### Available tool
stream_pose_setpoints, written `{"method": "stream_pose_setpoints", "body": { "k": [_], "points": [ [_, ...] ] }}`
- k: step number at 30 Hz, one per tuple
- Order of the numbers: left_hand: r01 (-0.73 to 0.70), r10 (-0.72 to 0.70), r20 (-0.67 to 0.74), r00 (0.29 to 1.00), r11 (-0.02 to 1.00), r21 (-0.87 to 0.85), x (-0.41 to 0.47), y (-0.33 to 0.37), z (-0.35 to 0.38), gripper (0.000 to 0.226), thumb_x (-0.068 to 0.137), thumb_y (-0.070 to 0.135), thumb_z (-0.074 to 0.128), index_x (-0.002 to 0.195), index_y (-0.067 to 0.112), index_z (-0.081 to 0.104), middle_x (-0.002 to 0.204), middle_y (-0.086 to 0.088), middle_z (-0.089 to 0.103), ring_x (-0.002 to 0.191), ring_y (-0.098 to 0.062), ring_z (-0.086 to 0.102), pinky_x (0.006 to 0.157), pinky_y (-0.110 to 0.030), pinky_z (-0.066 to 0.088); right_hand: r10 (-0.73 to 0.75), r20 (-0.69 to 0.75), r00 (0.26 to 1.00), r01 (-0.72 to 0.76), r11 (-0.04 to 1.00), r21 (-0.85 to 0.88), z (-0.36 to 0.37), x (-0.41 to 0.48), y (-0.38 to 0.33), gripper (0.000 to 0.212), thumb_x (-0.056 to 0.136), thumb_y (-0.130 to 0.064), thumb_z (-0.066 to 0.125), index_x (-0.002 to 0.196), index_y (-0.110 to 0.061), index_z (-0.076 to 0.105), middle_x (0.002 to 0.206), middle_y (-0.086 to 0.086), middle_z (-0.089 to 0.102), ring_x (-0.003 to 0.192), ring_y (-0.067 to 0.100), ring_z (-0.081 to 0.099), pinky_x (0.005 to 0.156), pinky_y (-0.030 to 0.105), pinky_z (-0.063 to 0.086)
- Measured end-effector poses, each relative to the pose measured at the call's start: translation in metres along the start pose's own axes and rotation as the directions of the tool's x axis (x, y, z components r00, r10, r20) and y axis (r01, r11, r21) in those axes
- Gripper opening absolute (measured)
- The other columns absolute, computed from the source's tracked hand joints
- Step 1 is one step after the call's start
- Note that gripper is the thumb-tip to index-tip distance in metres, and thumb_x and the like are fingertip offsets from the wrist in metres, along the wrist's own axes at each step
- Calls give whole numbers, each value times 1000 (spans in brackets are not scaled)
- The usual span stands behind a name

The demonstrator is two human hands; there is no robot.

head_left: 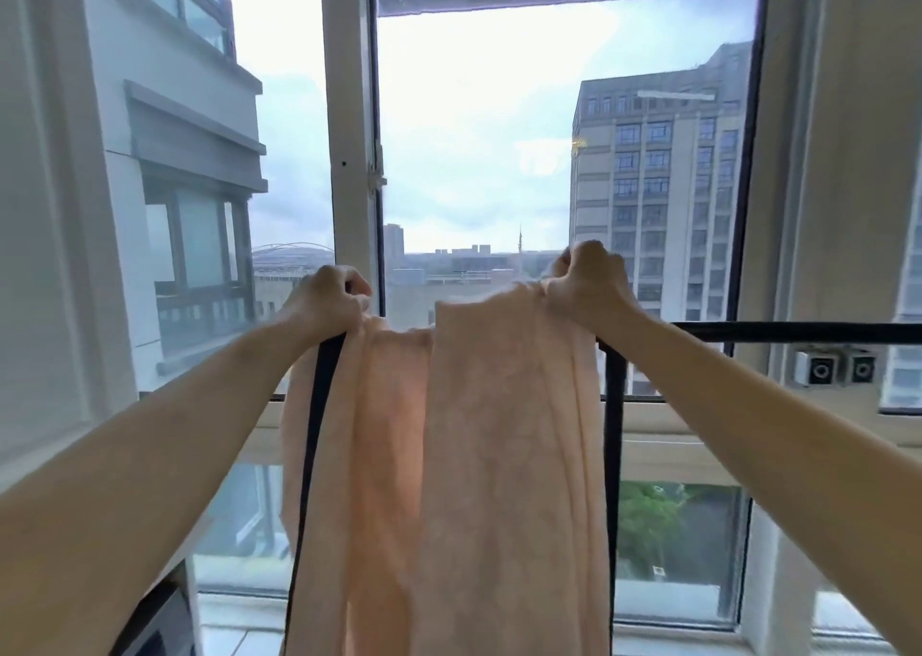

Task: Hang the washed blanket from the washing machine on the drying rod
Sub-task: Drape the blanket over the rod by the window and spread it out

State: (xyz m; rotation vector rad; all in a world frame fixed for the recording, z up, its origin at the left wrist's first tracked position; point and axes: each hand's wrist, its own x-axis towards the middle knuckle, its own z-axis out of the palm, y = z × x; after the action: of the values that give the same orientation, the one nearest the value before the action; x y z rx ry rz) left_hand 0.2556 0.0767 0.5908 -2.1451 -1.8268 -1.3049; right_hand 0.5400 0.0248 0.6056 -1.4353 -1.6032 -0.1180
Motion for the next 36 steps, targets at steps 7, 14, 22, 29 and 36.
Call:
{"method": "stream_pose_setpoints", "body": {
  "k": [7,14,22,29,36],
  "points": [
    [-36,35,40,999,999,24,-8,-9,5,9,91,20,58,98,23,61,101,-3,64,94,-21,60,85,-38,52,-169,79,983,186,912,-365,16,-22,-5,18,87,-24,59,94,-9,64,115,10,52,114,31,43,95,45,46],
    [-74,82,79,993,992,-106,-8,-30,-8,22,94,18,52,114,27,54,107,1,58,100,-21,57,86,-35,51,-439,197,877,481,808,-340,65,-37,-53,22,93,-34,54,97,-16,65,106,1,61,108,21,47,92,43,30],
    [-192,200,33,979,966,-172,-10,-71,-24,44,95,24,55,136,27,39,107,-4,62,95,-23,62,80,-32,56,-414,335,846,481,865,-143,134,-24,-101,26,98,-28,51,87,-7,62,84,6,63,72,20,63,72,42,57],
    [-335,341,25,940,933,-136,-9,-105,-34,41,97,25,52,136,24,41,98,4,63,78,1,59,56,-7,46,-338,295,894,396,904,-162,161,-19,-125,18,96,-13,51,87,-8,65,78,6,65,68,21,63,69,42,57],
    [-503,532,-61,844,827,252,-8,-107,-32,43,98,32,47,138,18,38,66,3,64,46,-4,52,44,-12,39,-373,202,905,420,855,-304,162,-25,-130,15,93,-7,51,85,-13,61,74,-1,61,67,19,59,67,35,51]
  ]
}}
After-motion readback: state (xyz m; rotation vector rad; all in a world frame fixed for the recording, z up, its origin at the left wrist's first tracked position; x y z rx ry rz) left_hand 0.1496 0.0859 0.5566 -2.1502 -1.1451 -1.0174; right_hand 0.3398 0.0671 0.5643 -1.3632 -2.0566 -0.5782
